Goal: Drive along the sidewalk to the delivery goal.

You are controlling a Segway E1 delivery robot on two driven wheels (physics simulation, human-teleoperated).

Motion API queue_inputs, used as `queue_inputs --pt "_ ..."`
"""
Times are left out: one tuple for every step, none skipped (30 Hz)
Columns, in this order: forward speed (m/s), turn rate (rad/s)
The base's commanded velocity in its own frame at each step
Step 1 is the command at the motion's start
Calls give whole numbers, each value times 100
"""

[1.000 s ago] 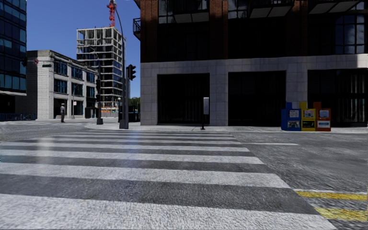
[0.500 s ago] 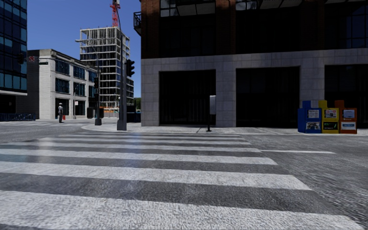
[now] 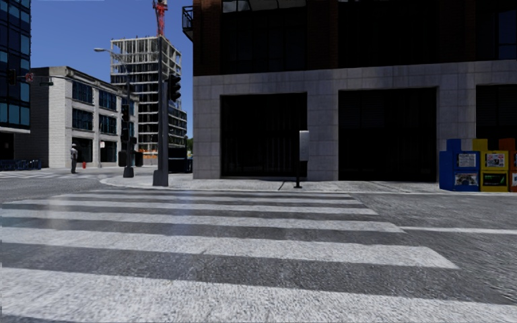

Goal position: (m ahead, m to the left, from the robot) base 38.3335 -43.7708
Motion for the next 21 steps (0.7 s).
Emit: queue_inputs --pt "200 0" --pt "200 0" --pt "200 0" --pt "200 0" --pt "200 0" --pt "200 0" --pt "200 0" --pt "200 0" --pt "200 0" --pt "200 0" --pt "200 0" --pt "200 0" --pt "200 0" --pt "200 -6" --pt "200 -11" --pt "200 -12" --pt "200 -12" --pt "200 -17" --pt "200 -25" --pt "200 -25" --pt "200 -34"
